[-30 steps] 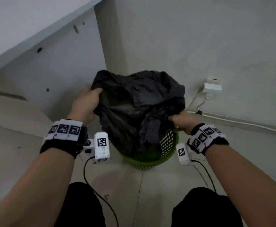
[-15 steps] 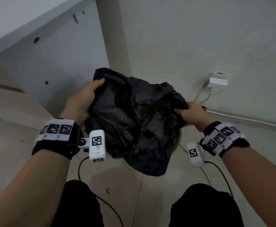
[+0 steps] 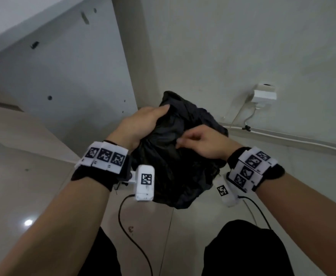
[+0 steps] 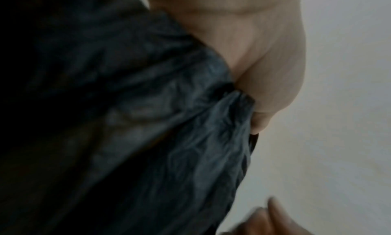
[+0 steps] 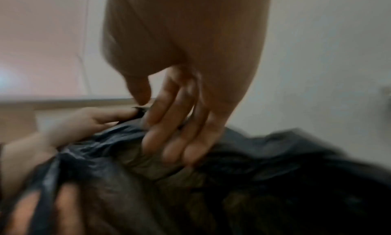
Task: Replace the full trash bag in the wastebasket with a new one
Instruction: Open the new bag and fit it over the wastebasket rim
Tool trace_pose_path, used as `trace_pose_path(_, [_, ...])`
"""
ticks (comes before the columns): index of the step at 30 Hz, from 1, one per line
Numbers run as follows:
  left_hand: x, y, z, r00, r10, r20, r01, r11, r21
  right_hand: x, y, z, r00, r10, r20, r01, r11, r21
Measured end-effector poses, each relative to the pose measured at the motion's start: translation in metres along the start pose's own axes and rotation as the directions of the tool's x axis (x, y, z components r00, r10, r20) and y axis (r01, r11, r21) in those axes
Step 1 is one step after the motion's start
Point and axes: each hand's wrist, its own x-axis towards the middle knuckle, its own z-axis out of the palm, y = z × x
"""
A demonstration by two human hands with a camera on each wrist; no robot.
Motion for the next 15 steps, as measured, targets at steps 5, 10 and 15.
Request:
trace_pose_path(5, [0.015, -0.002, -0.061, 0.955, 0.141, -0.260, -0.068, 0.960, 0.272, -0.028, 0.053, -0.010, 0.916, 0.327, 0.231, -0.144, 0.808, -0.571])
trace_pose_path(10, [0.035, -0.049, -0.076, 0.917, 0.191, -0.349, 0.114, 0.713, 0.691, -0.044, 0.081, -0.008, 0.923, 0.250, 0.291, -0.078, 0.865, -0.495])
trace_pose_path(15, [-0.016, -0.103, 0.025, 0.906, 0.260, 0.334, -0.423, 0.507, 0.751, -0.030, 0.088, 0.003, 0.969, 0.129, 0.211, -0.041, 0.925, -0.377])
